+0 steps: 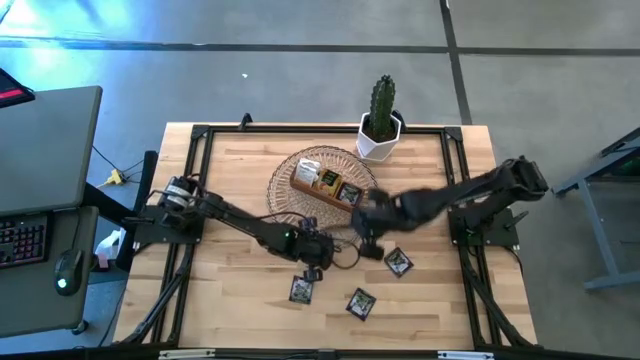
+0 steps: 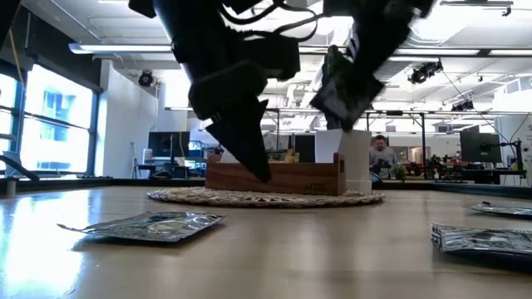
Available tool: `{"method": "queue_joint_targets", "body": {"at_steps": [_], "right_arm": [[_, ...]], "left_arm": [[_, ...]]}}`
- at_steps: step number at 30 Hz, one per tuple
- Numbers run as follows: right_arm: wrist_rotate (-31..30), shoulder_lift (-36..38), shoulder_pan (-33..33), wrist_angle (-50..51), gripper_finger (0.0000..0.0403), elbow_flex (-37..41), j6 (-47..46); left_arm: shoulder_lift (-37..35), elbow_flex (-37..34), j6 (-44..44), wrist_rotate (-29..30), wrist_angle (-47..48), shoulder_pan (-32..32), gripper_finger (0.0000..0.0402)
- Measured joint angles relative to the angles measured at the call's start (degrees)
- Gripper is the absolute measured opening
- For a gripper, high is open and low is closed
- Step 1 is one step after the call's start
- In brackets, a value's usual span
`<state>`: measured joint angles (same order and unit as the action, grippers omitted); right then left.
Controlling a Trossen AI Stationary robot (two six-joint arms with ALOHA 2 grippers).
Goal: Pick & Place Tea
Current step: Put the purple tea pack into the right section of the wooden organizer
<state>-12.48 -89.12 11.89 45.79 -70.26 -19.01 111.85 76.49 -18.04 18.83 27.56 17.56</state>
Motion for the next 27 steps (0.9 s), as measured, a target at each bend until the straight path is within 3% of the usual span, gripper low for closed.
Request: {"method": "queue_joint_targets", "body": {"at_steps": [5,13,17,27], "right_arm": [[1.5,-0.6,-10.2,8.4,0.0002,-8.3,9.0],[12.3,-4.2,-25.7,6.5,0.0001,-7.4,17.9],[19.8,-7.7,-29.3,5.3,0.0001,-6.7,22.3],[26.4,-12.0,-34.2,1.0,0.0002,-6.7,28.3]], "left_arm": [[0.0,0.0,-0.3,-1.5,0.5,-1.2,0.0145],[0.0,0.0,-0.8,-1.5,0.9,-1.4,0.0144],[0.0,0.0,-1.5,-1.2,0.5,-1.0,0.0144],[0.0,0.0,-1.3,1.7,1.3,-1.1,0.0144]]}}
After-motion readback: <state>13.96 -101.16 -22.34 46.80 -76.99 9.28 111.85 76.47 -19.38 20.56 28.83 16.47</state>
